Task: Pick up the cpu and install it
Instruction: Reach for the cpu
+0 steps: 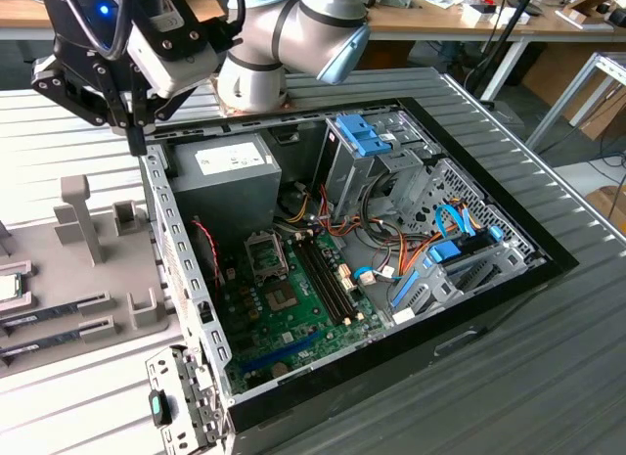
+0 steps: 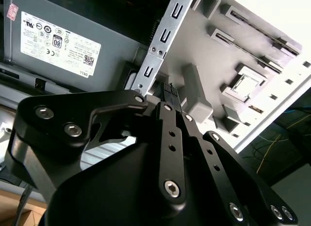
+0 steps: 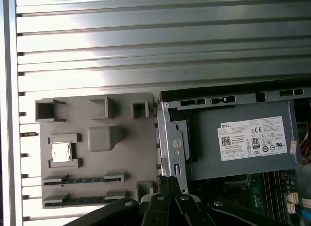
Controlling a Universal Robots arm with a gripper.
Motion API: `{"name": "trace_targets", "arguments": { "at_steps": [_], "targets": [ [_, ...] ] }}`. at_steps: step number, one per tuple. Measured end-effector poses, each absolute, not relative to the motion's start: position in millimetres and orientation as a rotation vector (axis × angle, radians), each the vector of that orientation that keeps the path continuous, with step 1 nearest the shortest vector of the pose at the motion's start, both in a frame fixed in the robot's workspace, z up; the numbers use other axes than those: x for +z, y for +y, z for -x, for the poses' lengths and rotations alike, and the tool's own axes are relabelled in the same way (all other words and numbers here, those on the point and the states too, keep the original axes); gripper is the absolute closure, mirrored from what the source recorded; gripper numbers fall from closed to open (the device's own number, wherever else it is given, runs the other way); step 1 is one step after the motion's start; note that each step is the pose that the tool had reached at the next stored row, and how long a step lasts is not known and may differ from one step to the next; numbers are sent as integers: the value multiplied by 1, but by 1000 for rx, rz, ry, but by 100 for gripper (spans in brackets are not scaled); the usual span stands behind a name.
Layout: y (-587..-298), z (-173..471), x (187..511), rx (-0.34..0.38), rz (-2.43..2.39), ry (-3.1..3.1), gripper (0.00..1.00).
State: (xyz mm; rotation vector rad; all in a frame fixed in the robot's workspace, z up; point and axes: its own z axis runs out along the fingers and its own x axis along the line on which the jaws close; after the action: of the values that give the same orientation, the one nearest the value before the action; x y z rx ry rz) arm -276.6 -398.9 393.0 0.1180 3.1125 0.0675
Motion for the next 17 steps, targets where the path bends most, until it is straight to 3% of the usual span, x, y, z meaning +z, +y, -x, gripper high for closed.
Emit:
{"name": "trace_targets", "arguments": {
  "at_steps": [17],
  "targets": [
    [-399,284,393,67,-118,3113,89]
  ]
}}
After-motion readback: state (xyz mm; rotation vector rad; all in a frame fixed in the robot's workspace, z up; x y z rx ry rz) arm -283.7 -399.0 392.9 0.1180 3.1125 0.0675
